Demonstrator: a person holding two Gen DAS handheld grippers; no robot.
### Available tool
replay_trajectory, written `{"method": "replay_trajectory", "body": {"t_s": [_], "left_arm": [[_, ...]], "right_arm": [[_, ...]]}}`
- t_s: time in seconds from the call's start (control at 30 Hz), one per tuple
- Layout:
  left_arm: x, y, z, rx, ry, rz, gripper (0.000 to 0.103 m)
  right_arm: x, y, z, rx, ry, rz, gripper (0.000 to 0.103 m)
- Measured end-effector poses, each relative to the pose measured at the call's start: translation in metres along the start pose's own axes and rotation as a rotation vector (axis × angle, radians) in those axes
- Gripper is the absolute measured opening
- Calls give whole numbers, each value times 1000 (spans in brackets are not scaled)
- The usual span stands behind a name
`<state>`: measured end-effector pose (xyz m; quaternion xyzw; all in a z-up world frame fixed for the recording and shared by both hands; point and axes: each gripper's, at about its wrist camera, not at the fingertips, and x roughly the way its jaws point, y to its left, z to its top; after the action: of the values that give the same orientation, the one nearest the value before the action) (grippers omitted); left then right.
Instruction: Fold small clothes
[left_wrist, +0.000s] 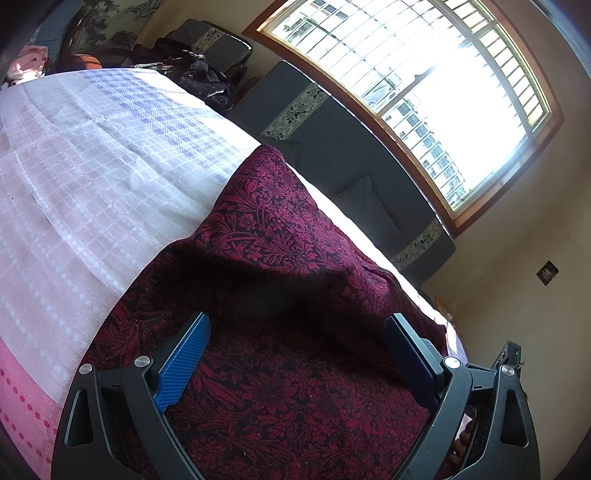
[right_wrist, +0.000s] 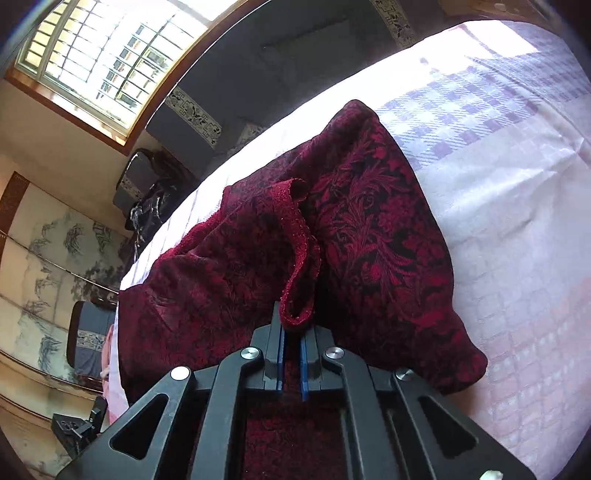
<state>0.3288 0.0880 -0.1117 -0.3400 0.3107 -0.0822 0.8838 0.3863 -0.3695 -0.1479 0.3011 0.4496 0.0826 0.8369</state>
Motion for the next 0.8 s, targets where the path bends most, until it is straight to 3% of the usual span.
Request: {"method": "replay_trajectory", "body": {"t_s": [0.07, 0.2, 0.33, 0.37, 0.43, 0.57, 0.7, 0.8], "left_arm": [[1, -1, -1, 4, 3, 5, 95], [2, 0, 0, -2, -3, 7, 95], [1, 1, 0, -4, -2, 4, 95], [0, 2, 0, -5, -2, 0, 95], [-1, 3, 0, -8, -2, -10, 95], [-5, 3, -4, -3, 9, -41, 95], [-18, -14, -25, 102, 124, -53, 95], [-52, -26, -57, 205, 202, -66, 95]], "right_arm": [[0, 6, -1, -56, -5, -33, 4], [-14, -9, -2, 34, -29, 57, 14], [-61, -17, -34, 69, -113, 151, 39], [-73, -19, -49, 70, -113, 175, 46], [-97, -24, -83, 68, -97, 231, 53], [-156, -43, -152, 14, -103, 178, 58], [-209, -70, -206, -9, -123, 106, 60], [-232, -80, -232, -46, -104, 51, 60]]}}
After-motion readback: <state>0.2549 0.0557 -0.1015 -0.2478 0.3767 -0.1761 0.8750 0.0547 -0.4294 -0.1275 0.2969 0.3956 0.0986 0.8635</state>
